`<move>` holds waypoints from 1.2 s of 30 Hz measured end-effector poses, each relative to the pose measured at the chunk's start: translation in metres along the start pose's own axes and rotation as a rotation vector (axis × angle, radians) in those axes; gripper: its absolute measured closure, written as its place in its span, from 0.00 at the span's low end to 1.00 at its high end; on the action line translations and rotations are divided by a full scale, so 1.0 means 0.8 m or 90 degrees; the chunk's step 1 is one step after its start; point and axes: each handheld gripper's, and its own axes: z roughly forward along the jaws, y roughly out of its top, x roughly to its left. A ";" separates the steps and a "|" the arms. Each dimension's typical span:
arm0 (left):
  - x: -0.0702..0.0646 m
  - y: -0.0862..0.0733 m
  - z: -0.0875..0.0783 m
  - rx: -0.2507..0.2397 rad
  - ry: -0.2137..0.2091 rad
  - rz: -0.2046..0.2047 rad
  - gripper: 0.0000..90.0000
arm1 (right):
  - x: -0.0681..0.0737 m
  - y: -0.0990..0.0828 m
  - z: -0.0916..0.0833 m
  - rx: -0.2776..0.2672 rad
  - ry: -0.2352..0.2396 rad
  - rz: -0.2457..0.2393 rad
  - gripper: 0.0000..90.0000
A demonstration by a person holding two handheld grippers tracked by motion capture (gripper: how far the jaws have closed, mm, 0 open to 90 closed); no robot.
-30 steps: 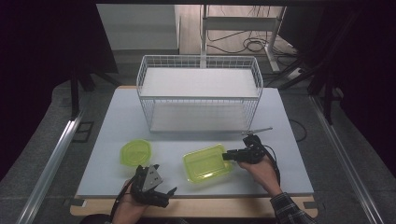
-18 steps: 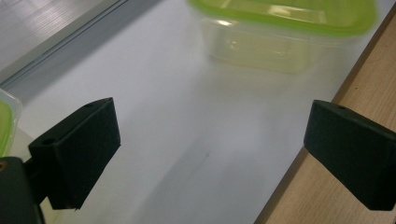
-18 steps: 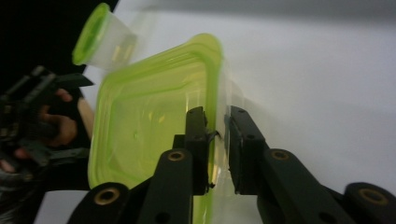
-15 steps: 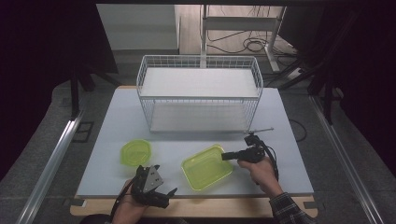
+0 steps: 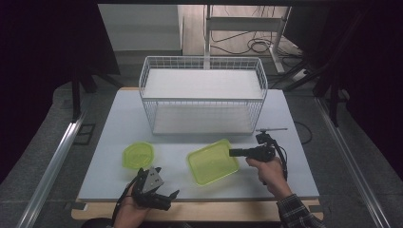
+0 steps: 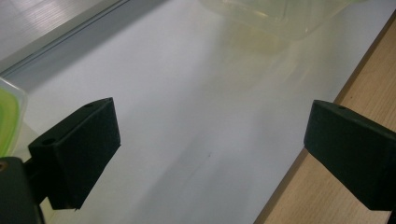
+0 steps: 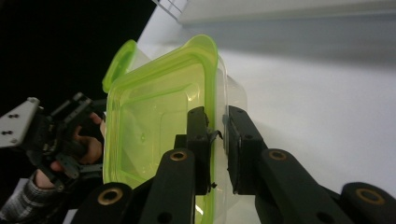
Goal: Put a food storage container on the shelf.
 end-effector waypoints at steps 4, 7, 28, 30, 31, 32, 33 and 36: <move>0.002 -0.001 0.000 0.000 0.000 -0.009 0.04 | 0.004 0.007 -0.007 -0.018 0.002 -0.005 0.89; 0.001 -0.001 0.000 0.002 0.001 -0.005 0.04 | 0.007 0.012 -0.013 -0.030 0.010 -0.007 0.89; 0.000 -0.001 0.002 0.008 -0.004 -0.004 0.03 | 0.039 0.051 -0.035 -0.074 0.030 -0.029 0.89; 0.000 -0.001 0.002 0.010 -0.004 -0.003 0.03 | 0.042 0.054 -0.036 -0.077 0.031 -0.029 0.89; 0.000 -0.001 0.002 0.010 -0.004 -0.002 0.03 | 0.043 0.055 -0.037 -0.078 0.032 -0.028 0.89; -0.001 -0.001 0.003 0.010 -0.004 -0.001 0.03 | 0.045 0.057 -0.037 -0.079 0.032 -0.029 0.89; -0.001 -0.001 0.003 0.010 -0.004 0.000 0.03 | 0.046 0.059 -0.038 -0.081 0.032 -0.031 0.89; -0.001 -0.001 0.003 0.011 -0.005 0.001 0.04 | 0.051 0.065 -0.041 -0.088 0.035 -0.033 0.89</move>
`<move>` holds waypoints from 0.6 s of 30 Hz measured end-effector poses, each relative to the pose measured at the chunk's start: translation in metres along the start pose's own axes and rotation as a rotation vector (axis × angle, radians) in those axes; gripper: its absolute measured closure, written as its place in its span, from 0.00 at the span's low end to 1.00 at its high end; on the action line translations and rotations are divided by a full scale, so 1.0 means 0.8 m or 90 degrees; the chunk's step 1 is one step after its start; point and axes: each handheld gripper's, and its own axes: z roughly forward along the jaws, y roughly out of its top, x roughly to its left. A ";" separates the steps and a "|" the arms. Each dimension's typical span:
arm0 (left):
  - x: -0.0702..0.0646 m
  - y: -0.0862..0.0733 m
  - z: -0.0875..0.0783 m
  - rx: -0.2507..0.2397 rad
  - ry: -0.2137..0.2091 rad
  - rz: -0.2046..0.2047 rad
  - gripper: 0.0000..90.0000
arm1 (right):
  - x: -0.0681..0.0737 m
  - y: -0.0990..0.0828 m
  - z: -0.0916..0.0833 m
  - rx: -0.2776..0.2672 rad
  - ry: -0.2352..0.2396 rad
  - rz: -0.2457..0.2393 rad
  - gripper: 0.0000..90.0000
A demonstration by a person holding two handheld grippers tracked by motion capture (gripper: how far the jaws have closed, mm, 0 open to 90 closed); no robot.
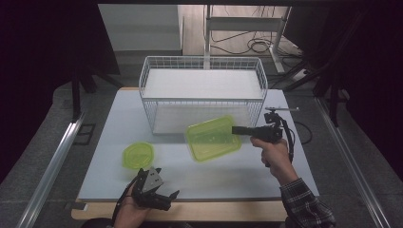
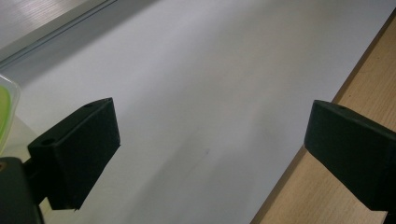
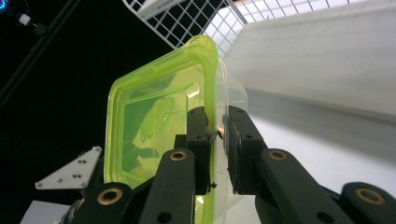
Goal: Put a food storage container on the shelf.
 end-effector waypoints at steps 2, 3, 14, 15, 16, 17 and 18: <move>0.000 0.000 0.000 0.002 0.000 0.003 0.03 | 0.003 0.005 -0.001 -0.004 0.004 0.001 0.89; 0.000 0.000 0.000 0.002 0.000 0.003 0.03 | 0.003 0.005 -0.001 -0.004 0.004 0.001 0.89; -0.001 0.000 0.001 0.001 0.001 0.008 0.03 | 0.023 0.036 -0.007 -0.020 0.006 -0.011 0.89; -0.001 0.000 0.001 0.001 0.001 0.008 0.03 | 0.023 0.036 -0.007 -0.020 0.006 -0.011 0.89; -0.001 0.000 0.001 0.000 0.000 0.008 0.03 | 0.026 0.041 -0.007 -0.025 0.006 -0.013 0.89; -0.001 0.000 0.001 0.000 0.000 0.008 0.03 | 0.026 0.041 -0.007 -0.025 0.006 -0.013 0.89; -0.001 0.000 0.001 0.000 0.001 0.008 0.03 | 0.029 0.047 -0.008 -0.027 0.005 -0.013 0.89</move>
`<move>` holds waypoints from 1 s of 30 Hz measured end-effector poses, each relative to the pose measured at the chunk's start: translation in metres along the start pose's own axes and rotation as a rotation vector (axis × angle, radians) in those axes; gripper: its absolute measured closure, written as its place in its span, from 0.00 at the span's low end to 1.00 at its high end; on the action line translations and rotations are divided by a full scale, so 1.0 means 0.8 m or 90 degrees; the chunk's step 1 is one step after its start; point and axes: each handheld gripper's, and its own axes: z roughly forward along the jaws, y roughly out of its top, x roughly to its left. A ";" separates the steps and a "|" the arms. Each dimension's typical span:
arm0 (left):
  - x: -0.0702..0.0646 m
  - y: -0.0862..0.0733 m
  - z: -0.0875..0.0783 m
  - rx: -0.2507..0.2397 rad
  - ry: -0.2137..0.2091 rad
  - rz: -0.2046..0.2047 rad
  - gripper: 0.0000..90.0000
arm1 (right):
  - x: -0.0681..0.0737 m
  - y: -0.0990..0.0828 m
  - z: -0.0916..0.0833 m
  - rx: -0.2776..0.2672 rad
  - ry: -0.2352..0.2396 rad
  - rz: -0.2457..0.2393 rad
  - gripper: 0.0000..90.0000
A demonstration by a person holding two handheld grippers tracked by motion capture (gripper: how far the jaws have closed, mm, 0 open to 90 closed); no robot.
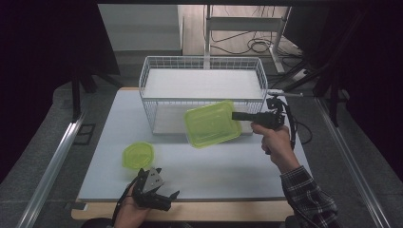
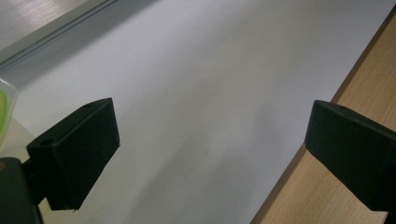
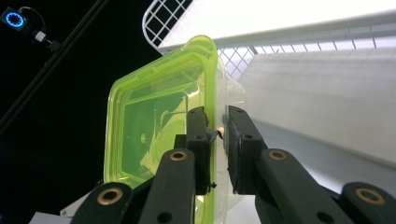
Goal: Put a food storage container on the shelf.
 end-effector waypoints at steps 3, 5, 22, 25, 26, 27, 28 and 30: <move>0.000 0.000 0.000 0.000 0.000 0.001 0.03 | 0.003 0.008 0.000 -0.005 0.001 0.000 0.89; 0.000 0.000 0.000 -0.001 0.000 -0.001 0.03 | 0.005 0.013 0.000 -0.009 0.005 0.000 0.89; 0.000 0.000 0.000 -0.001 -0.002 -0.005 0.03 | 0.019 0.060 0.010 -0.042 -0.021 -0.020 0.89; 0.000 0.000 0.000 0.000 -0.002 -0.004 0.03 | 0.020 0.067 0.014 -0.046 -0.028 -0.021 0.89; 0.000 0.000 0.000 0.000 -0.001 -0.004 0.03 | 0.020 0.070 0.015 -0.046 -0.032 -0.022 0.89; 0.000 0.000 0.000 0.000 -0.001 -0.004 0.03 | 0.020 0.070 0.015 -0.046 -0.032 -0.022 0.89; 0.000 0.000 0.000 0.000 -0.001 -0.004 0.03 | 0.021 0.075 0.017 -0.053 -0.039 -0.025 0.89; 0.000 0.000 0.000 0.000 -0.001 -0.004 0.03 | 0.022 0.080 0.018 -0.057 -0.044 -0.023 0.89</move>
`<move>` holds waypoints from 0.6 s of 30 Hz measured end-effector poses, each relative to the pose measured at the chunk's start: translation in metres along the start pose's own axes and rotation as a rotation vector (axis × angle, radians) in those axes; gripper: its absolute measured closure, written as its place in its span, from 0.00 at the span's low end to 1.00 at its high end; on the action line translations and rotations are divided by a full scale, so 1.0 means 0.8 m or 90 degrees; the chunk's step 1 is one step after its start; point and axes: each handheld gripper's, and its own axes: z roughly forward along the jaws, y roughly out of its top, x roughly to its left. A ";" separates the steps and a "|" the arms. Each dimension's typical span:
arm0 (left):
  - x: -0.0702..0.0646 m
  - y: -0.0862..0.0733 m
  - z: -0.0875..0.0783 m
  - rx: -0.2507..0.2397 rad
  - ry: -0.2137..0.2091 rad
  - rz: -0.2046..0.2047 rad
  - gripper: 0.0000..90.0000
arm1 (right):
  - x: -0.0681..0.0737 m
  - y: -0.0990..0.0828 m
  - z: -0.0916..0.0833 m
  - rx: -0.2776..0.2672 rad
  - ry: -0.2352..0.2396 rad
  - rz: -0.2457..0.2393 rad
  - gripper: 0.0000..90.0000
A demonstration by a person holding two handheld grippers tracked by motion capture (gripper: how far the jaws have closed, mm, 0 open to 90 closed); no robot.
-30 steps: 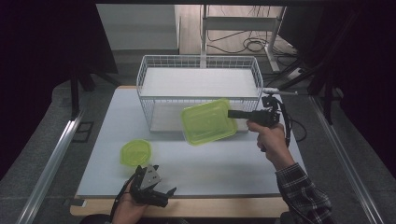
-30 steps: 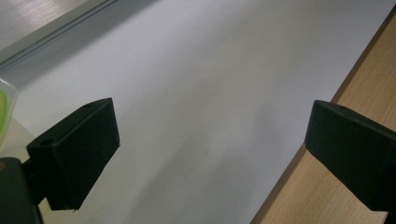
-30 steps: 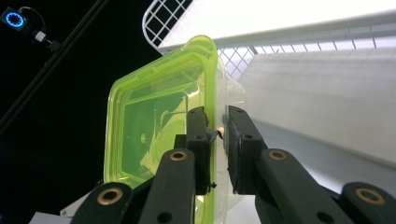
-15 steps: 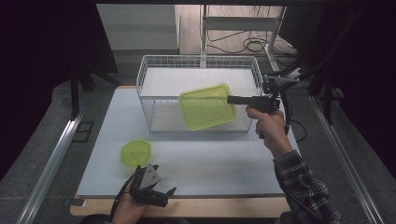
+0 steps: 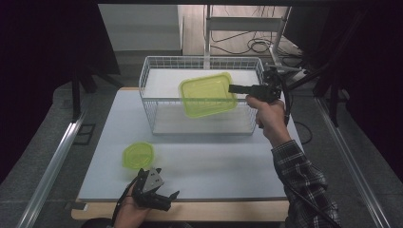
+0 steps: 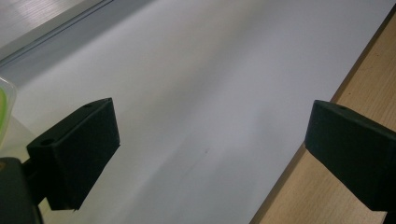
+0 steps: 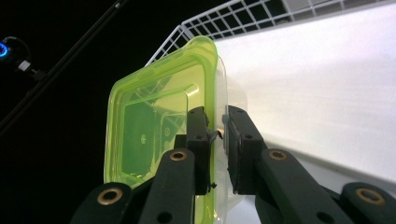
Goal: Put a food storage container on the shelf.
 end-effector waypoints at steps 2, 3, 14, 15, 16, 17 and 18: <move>0.000 0.000 0.000 0.000 0.000 0.001 0.03 | 0.000 0.006 0.002 -0.006 -0.006 0.000 0.89; 0.000 0.000 0.000 0.000 0.000 0.001 0.03 | 0.000 0.007 0.002 -0.008 -0.009 0.001 0.89; 0.000 0.000 0.000 0.003 -0.002 0.004 0.03 | -0.002 0.027 0.015 -0.031 -0.042 0.006 0.89; 0.000 0.000 0.000 0.003 -0.002 0.004 0.03 | -0.003 0.029 0.017 -0.033 -0.044 0.007 0.89; 0.000 0.000 0.000 0.003 -0.001 0.003 0.03 | -0.003 0.030 0.018 -0.034 -0.046 0.008 0.89; 0.000 0.000 0.000 0.003 -0.001 0.003 0.03 | -0.004 0.032 0.020 -0.035 -0.052 0.007 0.89; 0.000 0.000 0.000 0.003 -0.001 0.003 0.03 | -0.004 0.032 0.020 -0.035 -0.052 0.007 0.89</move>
